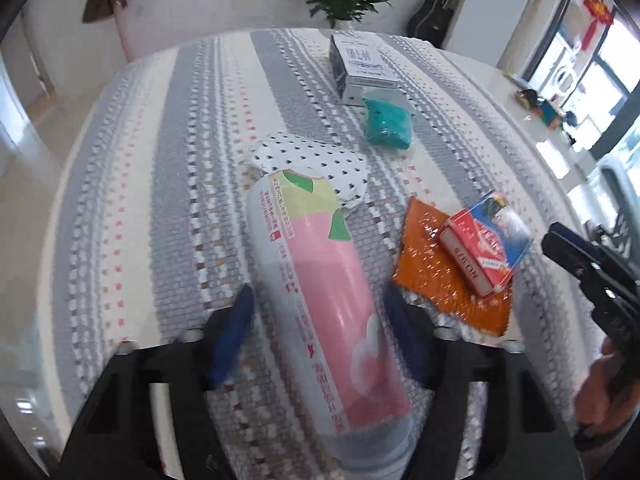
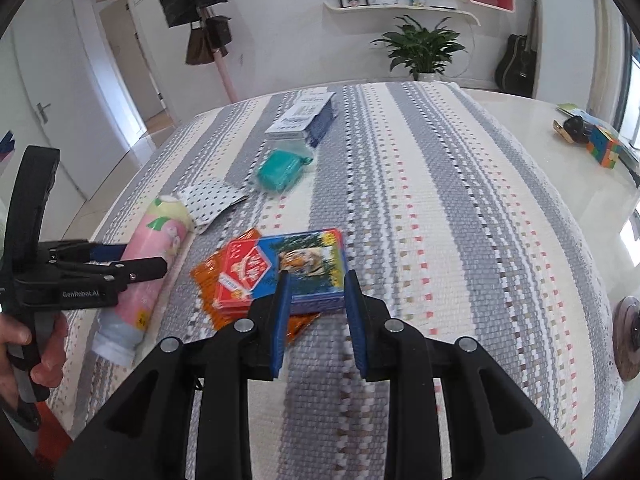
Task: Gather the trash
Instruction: 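Lift the spray can with the left gripper while the right reaches the orange wrapper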
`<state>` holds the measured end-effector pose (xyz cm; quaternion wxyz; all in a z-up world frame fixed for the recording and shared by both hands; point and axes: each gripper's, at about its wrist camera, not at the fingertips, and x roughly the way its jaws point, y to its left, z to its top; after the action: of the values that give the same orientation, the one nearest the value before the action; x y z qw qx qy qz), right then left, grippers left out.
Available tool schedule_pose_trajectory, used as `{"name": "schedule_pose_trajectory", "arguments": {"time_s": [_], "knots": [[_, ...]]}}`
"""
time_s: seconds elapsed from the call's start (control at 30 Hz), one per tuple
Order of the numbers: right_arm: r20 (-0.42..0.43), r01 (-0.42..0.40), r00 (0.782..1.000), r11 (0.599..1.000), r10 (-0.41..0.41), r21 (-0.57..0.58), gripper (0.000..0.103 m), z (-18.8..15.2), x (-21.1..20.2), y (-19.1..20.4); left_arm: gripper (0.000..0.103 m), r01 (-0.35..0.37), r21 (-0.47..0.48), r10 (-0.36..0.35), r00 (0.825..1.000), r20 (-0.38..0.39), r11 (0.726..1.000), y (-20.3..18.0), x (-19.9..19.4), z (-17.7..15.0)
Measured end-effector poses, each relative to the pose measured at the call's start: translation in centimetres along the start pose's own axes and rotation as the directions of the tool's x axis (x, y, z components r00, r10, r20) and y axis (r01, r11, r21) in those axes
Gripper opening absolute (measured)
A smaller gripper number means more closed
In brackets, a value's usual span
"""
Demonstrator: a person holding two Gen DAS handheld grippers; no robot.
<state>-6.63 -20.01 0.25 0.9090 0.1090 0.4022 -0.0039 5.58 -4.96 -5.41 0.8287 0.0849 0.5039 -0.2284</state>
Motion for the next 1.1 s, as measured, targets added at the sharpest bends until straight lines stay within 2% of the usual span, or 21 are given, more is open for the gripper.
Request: {"name": "schedule_pose_trajectory", "arguments": {"time_s": [0.07, 0.1, 0.13, 0.2, 0.27, 0.3, 0.43, 0.5, 0.53, 0.63, 0.7, 0.8, 0.9, 1.03, 1.1], "knots": [[-0.021, -0.02, 1.0, 1.0, 0.02, -0.003, 0.026, -0.2, -0.1, 0.5, 0.079, -0.018, -0.017, 0.018, 1.0, 0.011, 1.0, -0.2, -0.5, -0.8], [-0.039, -0.041, 0.998, 0.999, 0.041, 0.004, 0.03, -0.4, -0.1, 0.7, 0.079, -0.022, -0.033, 0.022, 1.0, 0.021, 0.999, -0.2, -0.8, -1.4], [-0.052, -0.06, 0.997, 0.998, 0.06, 0.009, 0.041, -0.6, -0.1, 0.9, 0.079, -0.025, -0.043, 0.026, 0.999, 0.025, 0.999, -0.1, -0.9, -1.8], [-0.081, -0.073, 0.994, 0.997, 0.073, 0.013, 0.055, -1.1, 0.3, 1.3, 0.068, -0.012, -0.054, 0.013, 1.0, 0.021, 0.998, -0.2, -0.7, -2.3], [-0.114, -0.106, 0.988, 0.994, 0.109, 0.031, 0.054, -1.1, 1.0, 1.6, 0.052, 0.043, -0.067, -0.042, 0.999, 0.017, 0.997, -0.1, -0.5, -2.2], [-0.127, -0.122, 0.984, 0.991, 0.128, 0.056, 0.054, -0.8, 1.4, 1.6, 0.051, 0.056, -0.071, -0.054, 0.998, 0.022, 0.996, -0.1, -0.5, -2.3], [-0.173, -0.171, 0.966, 0.976, 0.194, 0.138, 0.055, 0.7, 3.4, 1.3, 0.051, 0.079, -0.076, -0.075, 0.996, 0.049, 0.994, 0.2, -0.5, -2.9], [-0.17, -0.16, 0.969, 0.981, 0.178, 0.113, 0.056, 1.9, 3.9, 1.9, 0.051, 0.083, -0.068, -0.079, 0.995, 0.058, 0.994, 0.5, -0.8, -3.3], [-0.168, -0.138, 0.974, 0.987, 0.151, 0.085, 0.061, 2.7, 4.4, 2.6, 0.05, 0.076, -0.061, -0.073, 0.995, 0.063, 0.995, 0.5, -1.0, -3.6], [-0.189, -0.101, 0.976, 0.992, 0.112, 0.07, 0.067, 4.3, 5.8, 3.6, 0.05, 0.065, -0.056, -0.061, 0.995, 0.075, 0.996, 1.0, -1.4, -4.0], [-0.232, -0.052, 0.97, 0.993, 0.075, 0.106, 0.068, 5.4, 7.5, 3.6, 0.049, 0.064, -0.073, -0.058, 0.995, 0.084, 0.995, 1.6, -1.6, -4.0], [-0.234, -0.037, 0.969, 0.981, 0.082, 0.19, 0.069, 6.3, 8.4, 2.7, 0.049, 0.076, -0.104, -0.066, 0.993, 0.098, 0.992, 2.7, -2.0, -4.1], [-0.239, -0.033, 0.967, 0.976, 0.085, 0.216, 0.071, 6.4, 8.5, 2.5, 0.049, 0.084, -0.116, -0.071, 0.991, 0.111, 0.99, 3.3, -2.2, -4.3], [-0.23, -0.036, 0.97, 0.981, 0.081, 0.193, 0.071, 5.7, 8.6, 2.8, 0.049, 0.091, -0.126, -0.076, 0.99, 0.122, 0.988, 3.6, -2.0, -4.3], [-0.226, -0.073, 0.968, 0.983, 0.11, 0.165, 0.071, 5.3, 8.7, 3.8, 0.049, 0.077, -0.133, -0.061, 0.99, 0.127, 0.988, 3.7, -2.1, -4.3]]}}
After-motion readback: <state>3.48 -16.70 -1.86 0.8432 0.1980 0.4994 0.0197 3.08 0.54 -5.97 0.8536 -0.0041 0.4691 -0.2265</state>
